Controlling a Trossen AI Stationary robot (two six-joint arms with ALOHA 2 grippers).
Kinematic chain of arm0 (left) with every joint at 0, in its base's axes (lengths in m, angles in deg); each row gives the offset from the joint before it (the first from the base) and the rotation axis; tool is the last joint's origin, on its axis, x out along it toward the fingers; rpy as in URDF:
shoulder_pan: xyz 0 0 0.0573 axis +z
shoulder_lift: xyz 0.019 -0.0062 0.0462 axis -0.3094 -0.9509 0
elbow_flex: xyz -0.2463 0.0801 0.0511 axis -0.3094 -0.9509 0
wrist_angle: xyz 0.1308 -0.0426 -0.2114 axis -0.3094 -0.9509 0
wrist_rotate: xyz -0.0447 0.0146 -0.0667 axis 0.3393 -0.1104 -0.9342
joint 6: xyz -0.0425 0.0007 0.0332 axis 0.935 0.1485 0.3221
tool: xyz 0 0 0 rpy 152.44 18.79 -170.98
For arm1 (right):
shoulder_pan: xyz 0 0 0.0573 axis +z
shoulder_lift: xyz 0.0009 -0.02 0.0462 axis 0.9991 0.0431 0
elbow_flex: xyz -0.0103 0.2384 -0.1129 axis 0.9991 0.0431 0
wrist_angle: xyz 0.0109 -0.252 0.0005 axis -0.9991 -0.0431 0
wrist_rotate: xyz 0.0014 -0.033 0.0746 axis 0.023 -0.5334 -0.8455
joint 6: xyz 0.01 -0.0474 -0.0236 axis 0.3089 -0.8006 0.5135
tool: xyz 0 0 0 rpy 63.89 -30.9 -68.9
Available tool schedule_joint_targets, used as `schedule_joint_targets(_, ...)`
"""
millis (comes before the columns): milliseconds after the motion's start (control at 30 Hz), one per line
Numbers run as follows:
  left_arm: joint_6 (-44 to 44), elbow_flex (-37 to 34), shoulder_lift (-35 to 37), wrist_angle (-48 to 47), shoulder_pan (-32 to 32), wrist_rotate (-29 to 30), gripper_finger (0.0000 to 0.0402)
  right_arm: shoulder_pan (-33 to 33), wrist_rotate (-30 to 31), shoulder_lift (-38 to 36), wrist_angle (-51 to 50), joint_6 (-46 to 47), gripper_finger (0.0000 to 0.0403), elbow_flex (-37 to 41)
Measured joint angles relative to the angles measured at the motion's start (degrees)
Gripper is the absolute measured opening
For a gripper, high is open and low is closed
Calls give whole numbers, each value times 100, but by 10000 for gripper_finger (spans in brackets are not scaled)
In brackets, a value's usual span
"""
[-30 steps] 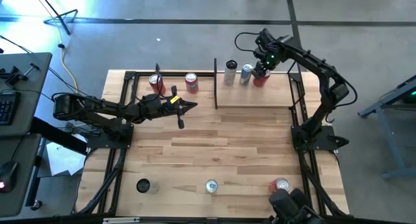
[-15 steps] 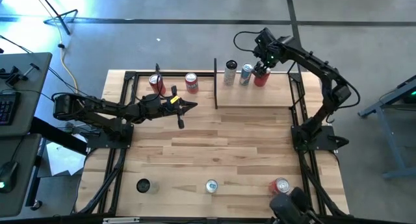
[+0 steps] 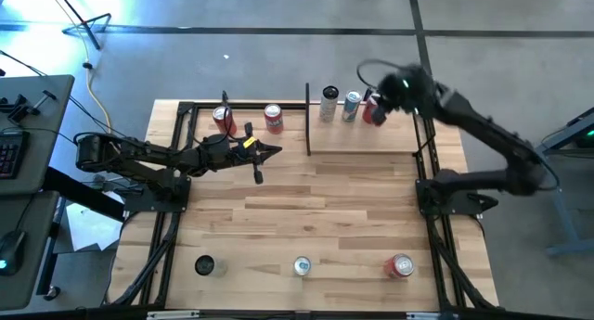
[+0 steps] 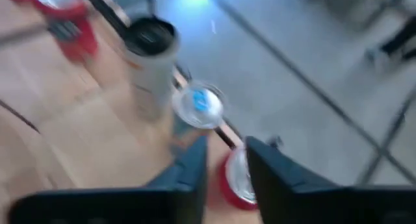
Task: Place canned beverage on shelf
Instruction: Put the top orange soda can on the shelf
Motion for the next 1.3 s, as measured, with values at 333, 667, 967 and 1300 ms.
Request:
schedule_joint_targets(333, 152, 24, 0, 21, 0, 0, 0, 1805, -381, -2415, 3327, 690, 30, 3143)
schedule_joint_targets(667, 343, 85, 0, 21, -2, -127, 0, 2748, -392, -2672, 4749, 471, 19, 4116)
schedule_joint_targets(967, 339, 85, 0, 21, -4, -127, 0, 3164, -403, -2672, 4621, 645, 19, 4116)
schedule_joint_targets(1300, 342, 87, 0, 21, 7, -117, 0, 3467, -176, -2530, 4561, 678, 19, 4116)
